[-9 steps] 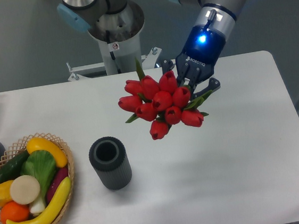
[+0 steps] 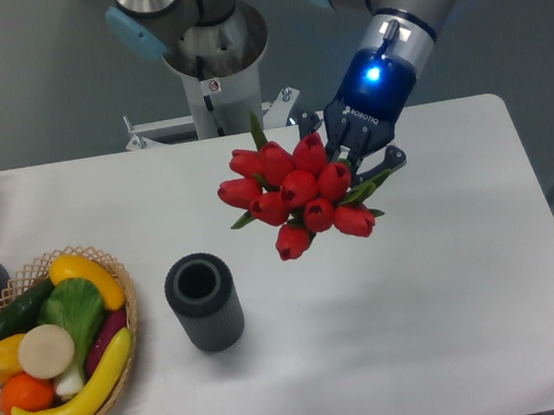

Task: Insert the flowers into the vase
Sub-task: 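Hold the red tulip bunch in the gripper above the table, then carry the tulips toward the dark grey vase and lower stems in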

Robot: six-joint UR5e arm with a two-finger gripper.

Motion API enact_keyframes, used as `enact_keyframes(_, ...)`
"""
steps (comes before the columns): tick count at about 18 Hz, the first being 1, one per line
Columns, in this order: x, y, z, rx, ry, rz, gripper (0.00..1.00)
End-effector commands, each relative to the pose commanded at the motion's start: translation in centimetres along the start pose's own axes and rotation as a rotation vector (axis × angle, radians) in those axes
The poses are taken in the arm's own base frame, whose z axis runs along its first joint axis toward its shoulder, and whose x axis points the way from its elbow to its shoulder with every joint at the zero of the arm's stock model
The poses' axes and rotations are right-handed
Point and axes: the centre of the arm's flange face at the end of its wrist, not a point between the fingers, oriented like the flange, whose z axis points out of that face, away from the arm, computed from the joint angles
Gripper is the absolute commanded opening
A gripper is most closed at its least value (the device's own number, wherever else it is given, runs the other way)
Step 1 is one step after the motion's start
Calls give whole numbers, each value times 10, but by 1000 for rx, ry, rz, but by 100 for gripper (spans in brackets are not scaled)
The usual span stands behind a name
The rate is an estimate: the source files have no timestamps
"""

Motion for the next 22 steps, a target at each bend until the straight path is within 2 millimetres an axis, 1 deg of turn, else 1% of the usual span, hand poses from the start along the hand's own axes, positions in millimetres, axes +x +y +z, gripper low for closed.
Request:
enact_keyframes(2,0,1,1,-3,1,19,23)
enact_keyframes(4,-1,4,8,-3,11,28,23)
enact_keyframes(6,2,3,20,-2,29,44,24)
enact_keyframes(8,4,3,29,1,43,51,24)
enact_keyframes(9,3,4,36,2,54,54,24)
enact_keyframes(10,5,3,45,11,68,65,24)
enact_keyframes(12,11,-3,53,62,89,95,24)
enact_keyframes(16,14,-15,50,173,126,101,24)
enact_keyframes(18,18,-19,51,215,145,104,24)
enact_keyframes(22,27,-29,48,324,188,100,24)
